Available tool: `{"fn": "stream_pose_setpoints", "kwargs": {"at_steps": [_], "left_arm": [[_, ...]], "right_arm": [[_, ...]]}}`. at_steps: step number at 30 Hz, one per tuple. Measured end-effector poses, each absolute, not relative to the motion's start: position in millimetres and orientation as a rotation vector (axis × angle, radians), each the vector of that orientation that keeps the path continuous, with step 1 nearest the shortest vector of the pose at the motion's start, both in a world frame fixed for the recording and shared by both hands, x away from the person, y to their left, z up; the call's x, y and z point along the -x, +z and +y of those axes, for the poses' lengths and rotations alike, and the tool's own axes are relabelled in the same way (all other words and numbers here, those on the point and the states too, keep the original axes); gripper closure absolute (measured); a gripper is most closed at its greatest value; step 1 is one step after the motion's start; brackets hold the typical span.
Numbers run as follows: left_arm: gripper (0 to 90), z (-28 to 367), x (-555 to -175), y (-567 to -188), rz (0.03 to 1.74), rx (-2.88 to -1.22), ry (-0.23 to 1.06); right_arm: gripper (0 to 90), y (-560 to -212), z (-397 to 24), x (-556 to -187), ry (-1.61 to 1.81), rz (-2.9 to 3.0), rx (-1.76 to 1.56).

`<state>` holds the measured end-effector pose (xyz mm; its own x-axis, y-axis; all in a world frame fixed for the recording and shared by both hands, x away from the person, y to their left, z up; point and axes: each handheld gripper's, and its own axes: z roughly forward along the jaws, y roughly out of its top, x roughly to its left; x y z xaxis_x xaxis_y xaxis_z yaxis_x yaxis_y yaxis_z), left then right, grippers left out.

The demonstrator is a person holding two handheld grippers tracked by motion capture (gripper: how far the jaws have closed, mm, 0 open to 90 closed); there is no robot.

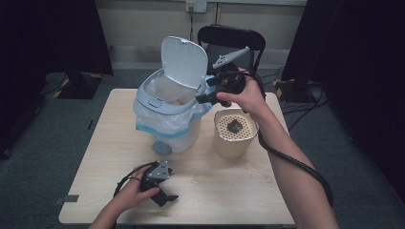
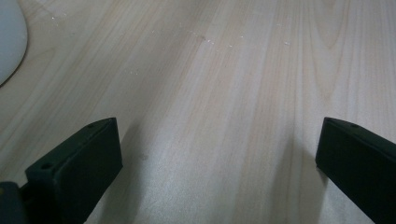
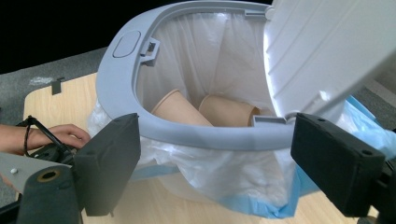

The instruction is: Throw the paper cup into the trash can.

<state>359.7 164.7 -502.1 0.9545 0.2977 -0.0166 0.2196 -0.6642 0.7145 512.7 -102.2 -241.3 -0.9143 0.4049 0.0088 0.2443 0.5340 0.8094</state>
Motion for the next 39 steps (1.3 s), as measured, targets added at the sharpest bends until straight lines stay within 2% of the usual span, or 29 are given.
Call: {"fn": "stream_pose_setpoints", "kwargs": {"at_steps": [14, 28, 31, 39], "left_arm": [[0.0, 165, -360, -502, 0.358, -2.323, 0.132], [0.0, 165, -360, -502, 0.362, -2.327, 0.131], [0.0, 165, -360, -502, 0.362, -2.328, 0.131], [0.0, 165, -360, -502, 0.361, -2.326, 0.131]], "right_arm": [[15.8, -250, -111, -528, 1.326, 2.562, -0.626], [16.8, -250, -97, -550, 1.332, 2.547, -0.633], [19.8, -249, -93, -551, 1.329, 2.554, -0.613], [16.3, -246, -89, -548, 1.313, 2.550, -0.612]]}}
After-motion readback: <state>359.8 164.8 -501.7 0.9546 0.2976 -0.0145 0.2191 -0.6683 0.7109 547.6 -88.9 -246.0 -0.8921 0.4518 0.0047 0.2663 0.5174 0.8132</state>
